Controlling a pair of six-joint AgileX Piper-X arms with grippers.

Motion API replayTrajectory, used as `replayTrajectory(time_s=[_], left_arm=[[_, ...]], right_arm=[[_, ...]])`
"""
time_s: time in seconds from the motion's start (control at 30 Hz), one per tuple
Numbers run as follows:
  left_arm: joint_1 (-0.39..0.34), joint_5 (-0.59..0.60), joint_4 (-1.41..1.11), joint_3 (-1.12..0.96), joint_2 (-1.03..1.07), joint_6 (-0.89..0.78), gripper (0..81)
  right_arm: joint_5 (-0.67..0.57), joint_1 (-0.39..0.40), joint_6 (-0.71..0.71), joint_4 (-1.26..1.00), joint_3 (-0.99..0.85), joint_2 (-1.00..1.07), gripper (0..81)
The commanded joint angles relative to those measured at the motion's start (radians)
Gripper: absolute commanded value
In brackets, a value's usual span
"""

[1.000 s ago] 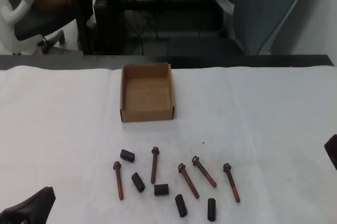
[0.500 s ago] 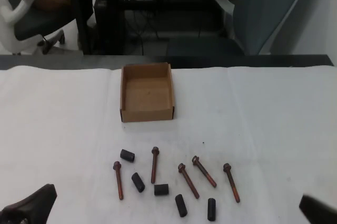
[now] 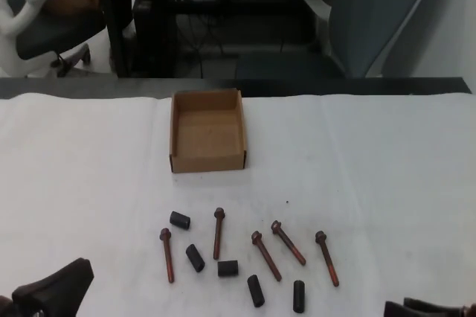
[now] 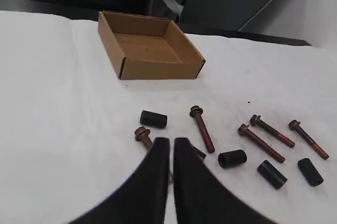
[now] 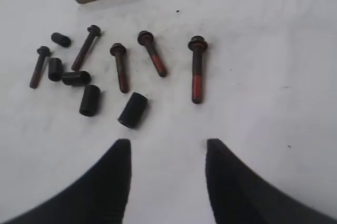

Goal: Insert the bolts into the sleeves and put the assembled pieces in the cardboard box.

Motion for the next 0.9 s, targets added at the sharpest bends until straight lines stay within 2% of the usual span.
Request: replayTrajectory(time_s=[0.0,0.13,0.17,0.33,0.47,0.53,0.67,0.77,0.87], left_arm=[[-0.004,0.007,-0.023,-0.01,0.002,-0.006,22.7],[-0.004,-0.005,-0.034,-0.01,0.002,-0.075,57.8],[-0.004,-0.021,-0.034,-0.01,0.002,-0.095,61.2],[-0.004,-0.039,-0.028,-0.01,0.002,-0.105,61.9],[-0.004,-0.08,0.014,-0.01,0.002,-0.099,61.6],[-0.004,-0.124,0.081,-0.026,0.033,-0.106,57.5],[-0.015,-0.121,0.083,-0.064,0.217,-0.106,56.8],[-0.048,-0.131,-0.03,-0.114,0.379,-0.087,56.8],[-0.096,-0.179,-0.13,-0.199,0.6,-0.052,56.8]], right_arm=[[0.051,0.074,0.02,0.009,-0.08,0.085,43.1],[0.162,0.213,0.044,0.019,-0.191,0.285,43.1],[0.191,0.247,0.059,0.02,-0.228,0.368,43.1],[0.226,0.357,0.135,0.008,-0.395,0.728,45.2],[0.225,0.379,0.187,0.01,-0.56,0.996,67.9],[0.225,0.379,0.221,0.023,-0.642,1.106,66.6],[0.297,0.379,0.227,0.126,-0.769,1.239,53.9],[0.382,0.379,0.223,0.192,-0.797,1.258,54.0],[0.401,0.379,0.274,0.239,-0.799,1.258,54.0]])
